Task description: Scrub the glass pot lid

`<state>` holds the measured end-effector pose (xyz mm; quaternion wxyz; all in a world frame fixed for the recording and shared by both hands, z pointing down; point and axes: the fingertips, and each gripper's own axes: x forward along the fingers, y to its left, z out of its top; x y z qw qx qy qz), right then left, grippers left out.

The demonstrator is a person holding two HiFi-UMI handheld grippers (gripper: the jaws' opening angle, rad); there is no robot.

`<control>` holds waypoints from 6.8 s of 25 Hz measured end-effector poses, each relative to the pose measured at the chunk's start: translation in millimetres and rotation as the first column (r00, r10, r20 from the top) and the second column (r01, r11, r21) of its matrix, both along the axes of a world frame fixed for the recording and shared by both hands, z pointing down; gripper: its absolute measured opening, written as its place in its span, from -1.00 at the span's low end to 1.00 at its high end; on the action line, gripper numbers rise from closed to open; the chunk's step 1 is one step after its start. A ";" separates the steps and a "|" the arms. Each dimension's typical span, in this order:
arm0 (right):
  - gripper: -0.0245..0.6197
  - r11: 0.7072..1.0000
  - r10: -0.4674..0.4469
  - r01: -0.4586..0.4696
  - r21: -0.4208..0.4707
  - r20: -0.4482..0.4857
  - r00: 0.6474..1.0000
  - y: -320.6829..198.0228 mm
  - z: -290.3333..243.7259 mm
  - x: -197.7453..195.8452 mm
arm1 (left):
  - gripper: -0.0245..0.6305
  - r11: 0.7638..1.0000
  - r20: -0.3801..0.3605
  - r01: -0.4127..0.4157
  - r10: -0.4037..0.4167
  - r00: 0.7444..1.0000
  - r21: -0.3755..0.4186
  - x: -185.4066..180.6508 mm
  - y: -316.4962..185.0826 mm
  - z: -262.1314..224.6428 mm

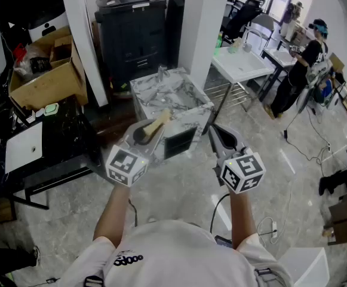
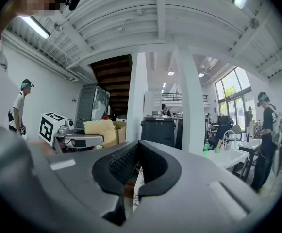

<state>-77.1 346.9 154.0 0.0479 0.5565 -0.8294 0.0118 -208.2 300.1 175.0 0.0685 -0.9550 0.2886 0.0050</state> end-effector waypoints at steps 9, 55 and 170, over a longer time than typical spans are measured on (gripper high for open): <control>-0.91 1.000 -0.003 0.004 0.018 -0.024 1.000 5.6 4.5 10.4 | -0.71 1.000 0.018 -0.003 0.003 1.000 0.006 19.7 5.3 0.7; -0.91 1.000 0.029 -0.029 -0.009 0.041 0.999 -171.9 29.4 111.8 | -0.71 0.997 -0.001 0.065 -0.065 0.998 -0.032 103.4 -177.0 32.2; -0.91 0.780 -0.050 0.156 -0.606 0.187 0.981 -539.6 359.7 196.0 | -0.70 0.768 0.773 0.467 0.058 0.632 -0.439 191.7 -574.3 535.8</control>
